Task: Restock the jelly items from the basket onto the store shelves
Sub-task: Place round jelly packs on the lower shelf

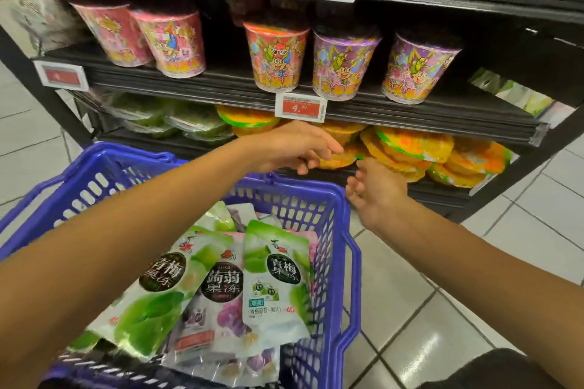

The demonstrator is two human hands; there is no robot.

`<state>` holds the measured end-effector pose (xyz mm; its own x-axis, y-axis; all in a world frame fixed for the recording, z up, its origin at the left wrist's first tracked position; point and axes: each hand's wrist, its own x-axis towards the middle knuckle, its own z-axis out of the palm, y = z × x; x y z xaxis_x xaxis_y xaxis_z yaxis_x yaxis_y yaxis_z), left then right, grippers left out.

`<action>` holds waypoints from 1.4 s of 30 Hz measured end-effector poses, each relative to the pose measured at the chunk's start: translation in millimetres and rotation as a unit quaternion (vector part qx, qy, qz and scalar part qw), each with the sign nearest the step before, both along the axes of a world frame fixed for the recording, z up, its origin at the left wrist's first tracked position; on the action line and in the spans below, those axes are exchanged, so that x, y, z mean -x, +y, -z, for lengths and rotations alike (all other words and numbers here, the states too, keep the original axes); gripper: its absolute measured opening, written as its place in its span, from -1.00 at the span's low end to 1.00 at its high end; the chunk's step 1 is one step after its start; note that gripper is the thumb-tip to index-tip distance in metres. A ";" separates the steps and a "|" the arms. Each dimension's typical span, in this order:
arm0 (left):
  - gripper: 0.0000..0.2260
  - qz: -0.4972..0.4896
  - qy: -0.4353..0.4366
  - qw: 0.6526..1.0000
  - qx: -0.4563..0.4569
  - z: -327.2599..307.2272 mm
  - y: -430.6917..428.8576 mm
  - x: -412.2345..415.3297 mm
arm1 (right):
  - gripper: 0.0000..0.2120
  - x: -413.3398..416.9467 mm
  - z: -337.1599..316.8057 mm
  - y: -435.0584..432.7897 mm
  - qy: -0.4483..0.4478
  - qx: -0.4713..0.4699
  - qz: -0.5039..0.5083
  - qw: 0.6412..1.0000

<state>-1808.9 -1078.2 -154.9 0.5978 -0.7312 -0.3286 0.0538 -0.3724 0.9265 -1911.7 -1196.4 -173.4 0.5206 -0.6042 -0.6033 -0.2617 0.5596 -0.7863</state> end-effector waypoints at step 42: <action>-0.26 -0.235 0.128 0.830 -0.490 59.7 225.4 107.1 | -0.16 61.3 42.7 156.9 0.401 -0.028 -0.442 0.802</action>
<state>-1916.0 -852.8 -214.5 0.5597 0.2555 -0.7883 0.5543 -0.8226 0.1269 -1972.9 -1039.5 -216.0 0.1623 -0.1732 -0.9714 -0.9845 -0.0944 -0.1476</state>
